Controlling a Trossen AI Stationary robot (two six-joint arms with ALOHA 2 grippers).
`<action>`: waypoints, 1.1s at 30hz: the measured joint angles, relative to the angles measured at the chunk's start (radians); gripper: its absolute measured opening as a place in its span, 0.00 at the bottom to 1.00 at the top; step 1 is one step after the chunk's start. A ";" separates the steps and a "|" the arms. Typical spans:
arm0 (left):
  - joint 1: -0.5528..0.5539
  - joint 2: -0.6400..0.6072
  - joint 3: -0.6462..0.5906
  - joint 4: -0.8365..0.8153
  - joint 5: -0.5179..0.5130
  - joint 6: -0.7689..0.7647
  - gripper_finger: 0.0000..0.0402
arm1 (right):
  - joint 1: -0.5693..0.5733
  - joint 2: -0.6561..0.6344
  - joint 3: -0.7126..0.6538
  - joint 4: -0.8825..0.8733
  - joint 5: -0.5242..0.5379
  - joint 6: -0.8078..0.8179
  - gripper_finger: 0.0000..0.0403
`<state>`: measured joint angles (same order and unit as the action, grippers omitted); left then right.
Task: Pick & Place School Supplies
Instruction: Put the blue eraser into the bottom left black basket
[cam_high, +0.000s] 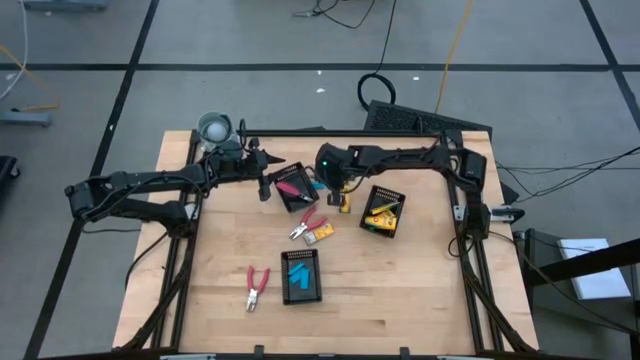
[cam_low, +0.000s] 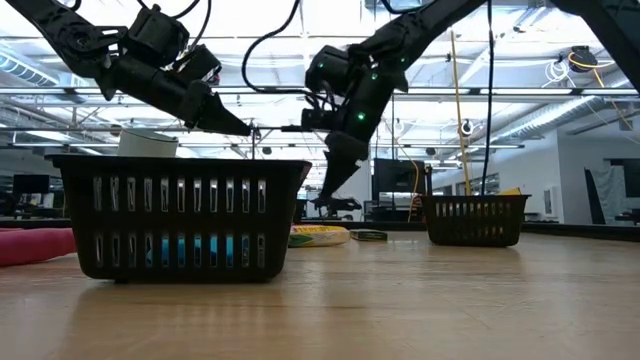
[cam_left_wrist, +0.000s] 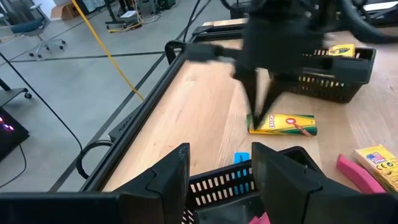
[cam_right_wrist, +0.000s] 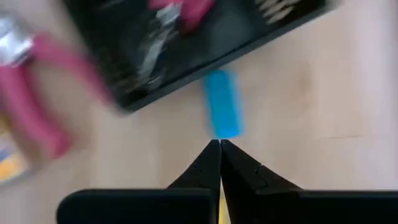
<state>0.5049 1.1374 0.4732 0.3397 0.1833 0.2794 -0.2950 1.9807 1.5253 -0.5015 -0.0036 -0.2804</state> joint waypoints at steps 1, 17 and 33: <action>0.000 0.000 0.000 0.000 0.000 0.000 0.44 | 0.003 0.002 0.000 -0.012 -0.030 -0.003 0.01; 0.001 0.000 0.000 0.003 0.000 0.015 0.44 | -0.007 0.085 0.000 0.065 0.027 -0.105 0.60; 0.026 0.000 0.000 -0.002 0.019 0.006 0.44 | -0.011 0.218 0.200 -0.084 -0.002 -0.128 0.58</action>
<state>0.5308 1.1374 0.4732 0.3375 0.2024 0.2856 -0.3061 2.1986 1.7251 -0.5852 -0.0055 -0.4088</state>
